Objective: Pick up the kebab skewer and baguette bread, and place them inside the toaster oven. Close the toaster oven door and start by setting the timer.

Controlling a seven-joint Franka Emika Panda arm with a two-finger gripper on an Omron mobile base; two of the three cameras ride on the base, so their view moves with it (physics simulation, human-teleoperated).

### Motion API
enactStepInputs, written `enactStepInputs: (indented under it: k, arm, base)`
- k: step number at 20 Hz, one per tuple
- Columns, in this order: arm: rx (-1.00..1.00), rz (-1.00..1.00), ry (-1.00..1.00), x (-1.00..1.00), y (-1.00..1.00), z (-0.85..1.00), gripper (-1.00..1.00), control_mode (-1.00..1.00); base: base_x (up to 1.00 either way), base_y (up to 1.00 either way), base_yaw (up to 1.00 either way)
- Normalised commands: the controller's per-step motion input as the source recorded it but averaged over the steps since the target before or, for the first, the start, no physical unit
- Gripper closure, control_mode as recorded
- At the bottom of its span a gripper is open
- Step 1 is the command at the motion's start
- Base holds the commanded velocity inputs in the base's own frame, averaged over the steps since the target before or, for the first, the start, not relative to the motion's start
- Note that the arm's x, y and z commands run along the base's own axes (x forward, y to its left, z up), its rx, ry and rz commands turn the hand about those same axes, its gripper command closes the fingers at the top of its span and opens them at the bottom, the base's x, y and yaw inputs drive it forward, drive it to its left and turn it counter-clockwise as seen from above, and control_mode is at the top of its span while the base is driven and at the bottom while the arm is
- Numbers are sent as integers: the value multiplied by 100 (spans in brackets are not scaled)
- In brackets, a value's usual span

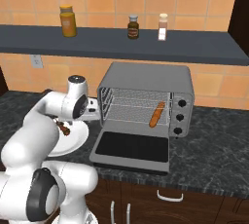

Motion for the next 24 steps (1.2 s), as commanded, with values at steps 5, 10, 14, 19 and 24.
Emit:
enactStepInputs:
  k: [5, 10, 14, 19, 24]
  arm:
    - [-1, 8, 8, 0, 70, 0, -100, -100]
    - [0, 4, 12, 0, 40, -1, -100, -100]
    - [-1, 2, 6, 5, 38, -14, -100, -100]
    - [-2, 1, 5, 31, 21, -27, -100, -100]
    - [-5, 0, 1, 42, 9, -36, -100, -100]
  base:
    - [0, 0, 0]
    - [0, 0, 0]
    - [0, 0, 0]
    - [0, 0, 0]
    - [0, 0, 0]
